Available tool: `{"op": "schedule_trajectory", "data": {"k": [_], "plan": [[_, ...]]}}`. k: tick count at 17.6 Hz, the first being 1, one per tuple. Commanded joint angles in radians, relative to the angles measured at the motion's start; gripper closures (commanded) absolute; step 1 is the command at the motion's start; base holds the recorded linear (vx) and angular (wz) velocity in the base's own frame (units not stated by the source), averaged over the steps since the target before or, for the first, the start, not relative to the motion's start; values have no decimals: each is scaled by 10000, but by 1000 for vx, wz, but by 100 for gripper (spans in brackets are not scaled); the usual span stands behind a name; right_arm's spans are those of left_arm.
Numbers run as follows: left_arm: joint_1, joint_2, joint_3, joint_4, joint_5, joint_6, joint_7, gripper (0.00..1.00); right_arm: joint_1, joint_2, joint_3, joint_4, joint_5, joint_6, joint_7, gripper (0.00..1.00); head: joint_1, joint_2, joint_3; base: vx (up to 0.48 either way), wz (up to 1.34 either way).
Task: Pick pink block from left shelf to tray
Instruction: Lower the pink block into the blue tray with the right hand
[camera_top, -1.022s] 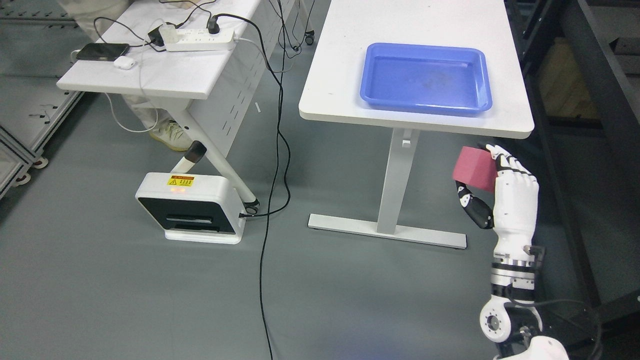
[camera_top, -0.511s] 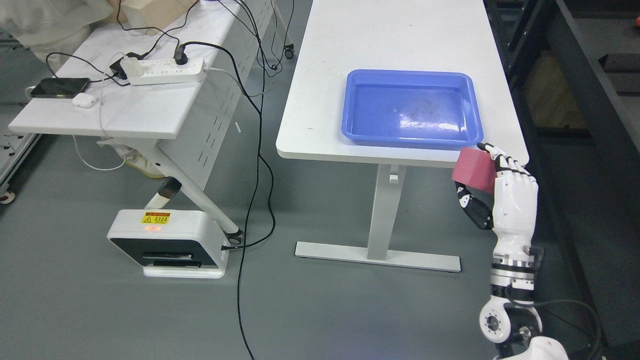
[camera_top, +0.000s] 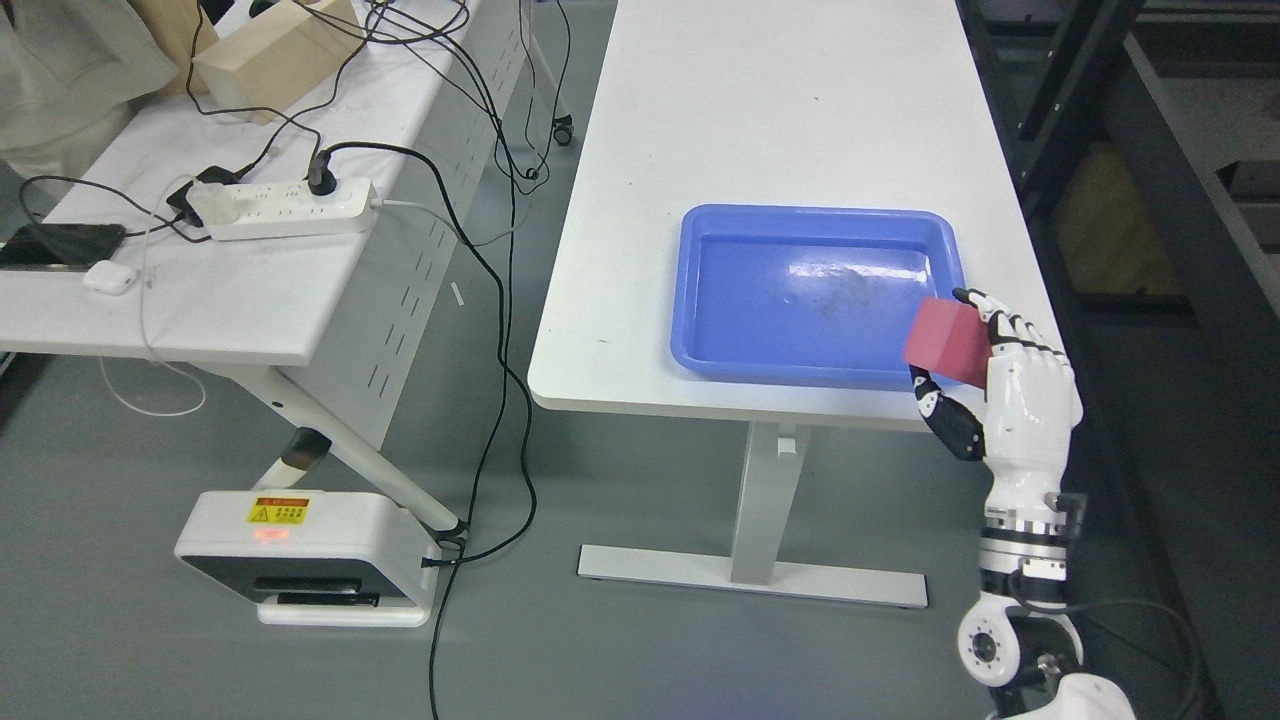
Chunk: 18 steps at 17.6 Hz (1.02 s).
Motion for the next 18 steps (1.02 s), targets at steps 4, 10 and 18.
{"op": "schedule_trajectory", "data": {"k": [4,10,18], "plan": [[323,175,0,-175,0,-4,-3,0,-15,-175,439,17,122,-56,3,97,0,0,0,221,-13],[323,175,0,-175,0,-4,-3,0,93,-175,854,17,138,-394,232,97,0,0,0,195,-5],[323,175,0,-175,0,-4,-3,0,659,-175,732,94,108,-317,1214,94,0,0,0,112,-17]]}}
